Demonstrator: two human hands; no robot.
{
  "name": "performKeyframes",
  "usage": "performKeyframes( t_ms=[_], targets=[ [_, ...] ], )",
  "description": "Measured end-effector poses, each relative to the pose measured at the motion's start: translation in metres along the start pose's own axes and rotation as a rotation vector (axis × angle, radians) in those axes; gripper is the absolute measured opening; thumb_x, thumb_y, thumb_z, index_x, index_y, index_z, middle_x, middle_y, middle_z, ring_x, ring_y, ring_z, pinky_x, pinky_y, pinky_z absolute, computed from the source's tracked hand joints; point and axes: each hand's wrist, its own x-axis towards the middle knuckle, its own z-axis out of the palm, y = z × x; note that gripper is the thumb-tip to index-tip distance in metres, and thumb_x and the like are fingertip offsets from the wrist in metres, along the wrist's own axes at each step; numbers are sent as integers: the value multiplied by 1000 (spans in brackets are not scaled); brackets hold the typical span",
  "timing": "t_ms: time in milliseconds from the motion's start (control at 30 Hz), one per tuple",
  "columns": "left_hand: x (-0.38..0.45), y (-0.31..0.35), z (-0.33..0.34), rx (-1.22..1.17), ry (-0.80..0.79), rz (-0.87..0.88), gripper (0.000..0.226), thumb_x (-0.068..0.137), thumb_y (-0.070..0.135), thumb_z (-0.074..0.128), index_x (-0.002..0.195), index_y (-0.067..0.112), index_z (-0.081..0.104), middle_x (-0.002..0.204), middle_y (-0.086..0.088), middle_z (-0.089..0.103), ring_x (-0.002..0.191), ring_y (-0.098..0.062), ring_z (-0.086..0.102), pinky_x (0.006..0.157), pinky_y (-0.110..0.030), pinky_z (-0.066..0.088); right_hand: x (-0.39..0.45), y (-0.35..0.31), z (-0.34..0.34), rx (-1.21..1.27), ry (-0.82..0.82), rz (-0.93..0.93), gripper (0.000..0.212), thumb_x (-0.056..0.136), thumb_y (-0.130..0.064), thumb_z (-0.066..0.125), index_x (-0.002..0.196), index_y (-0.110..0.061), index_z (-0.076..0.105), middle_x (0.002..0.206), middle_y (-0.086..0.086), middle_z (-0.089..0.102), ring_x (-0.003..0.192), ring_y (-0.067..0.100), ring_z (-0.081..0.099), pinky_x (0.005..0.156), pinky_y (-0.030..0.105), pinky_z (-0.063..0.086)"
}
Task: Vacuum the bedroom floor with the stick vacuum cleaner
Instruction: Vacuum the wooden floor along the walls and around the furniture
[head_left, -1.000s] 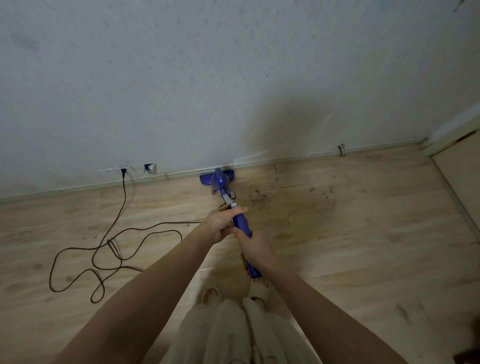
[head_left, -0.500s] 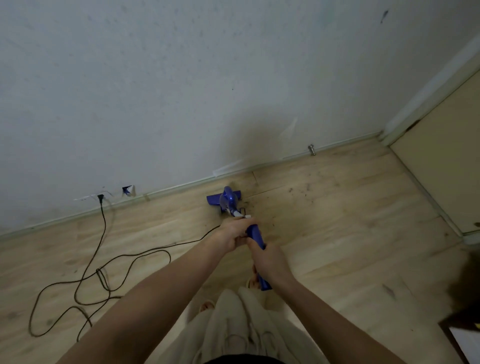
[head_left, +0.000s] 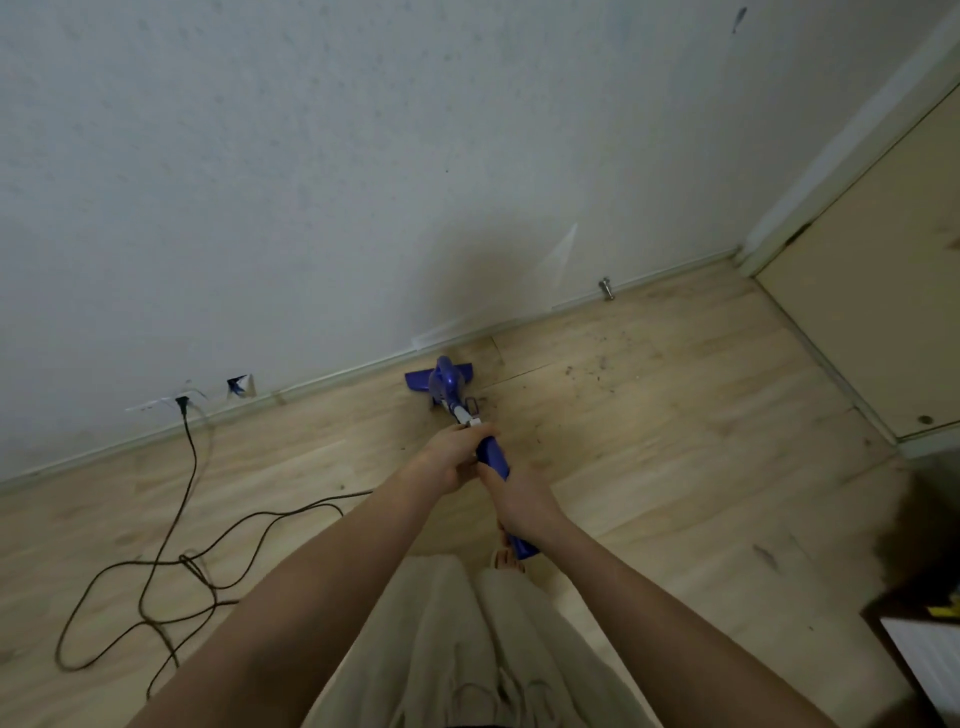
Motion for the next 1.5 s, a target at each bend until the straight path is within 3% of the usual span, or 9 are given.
performKeyframes(
  t_ms=[67,333,500,600,767,933,1167,1333,1500],
  targets=[
    [0,2,-7,-15,-8,11,22,87,12,66,105,9,55,81,-9,62,69,-17,61,69,-28,54,0,-7,1,-22,-25,-13,31,99,-43,46,87,-15,49,66,1,49,53,15,48,54,32,46],
    [-3,11,1,-41,-12,15,32,85,17,70,112,7,57,86,-9,66,72,-16,64,68,-27,56,-1,-19,-23,-14,-105,8,30,99,-43,46,92,-13,48,66,4,51,47,14,50,40,22,43],
    [12,20,26,-40,19,43,18,87,17,68,99,8,58,79,-8,64,69,-16,62,70,-29,54,20,-15,-47,21,-135,-24,27,100,-40,46,87,-16,47,66,4,49,48,14,48,37,19,41],
    [21,30,40,-47,46,61,12,87,16,67,90,8,58,76,-9,63,68,-17,60,72,-30,52,40,-16,-60,3,-142,-35,25,100,-40,44,98,-15,47,73,5,51,52,15,50,36,18,39],
    [31,52,72,-108,110,102,13,87,15,67,94,8,58,79,-10,62,70,-17,61,57,-25,56,73,-20,-96,-70,-205,-51,35,99,-43,43,106,-10,50,75,6,54,51,16,54,45,26,45],
    [41,63,106,-123,110,113,11,88,16,66,92,8,60,76,-8,59,68,-17,59,52,-22,54,94,-20,-139,-112,-243,-65,35,99,-43,43,102,-9,49,80,7,55,51,16,54,36,19,41],
    [43,47,131,-174,113,83,31,88,19,67,111,7,52,78,-8,59,73,-18,61,55,-25,53,98,4,-160,-159,-246,-72,34,98,-44,44,102,-11,49,85,7,55,57,17,55,52,31,53],
    [40,42,145,-208,131,98,47,91,15,63,131,-2,47,82,-11,58,74,-19,61,54,-26,54,89,7,-172,-219,-227,-94,34,99,-44,43,100,-10,49,77,4,54,47,15,53,44,25,45],
    [24,40,148,-191,108,90,28,90,12,63,112,-1,52,83,-14,60,71,-19,64,50,-24,55,69,2,-184,-175,-253,-73,35,99,-40,45,104,-6,51,74,7,53,45,16,52,37,19,40]
  ],
)
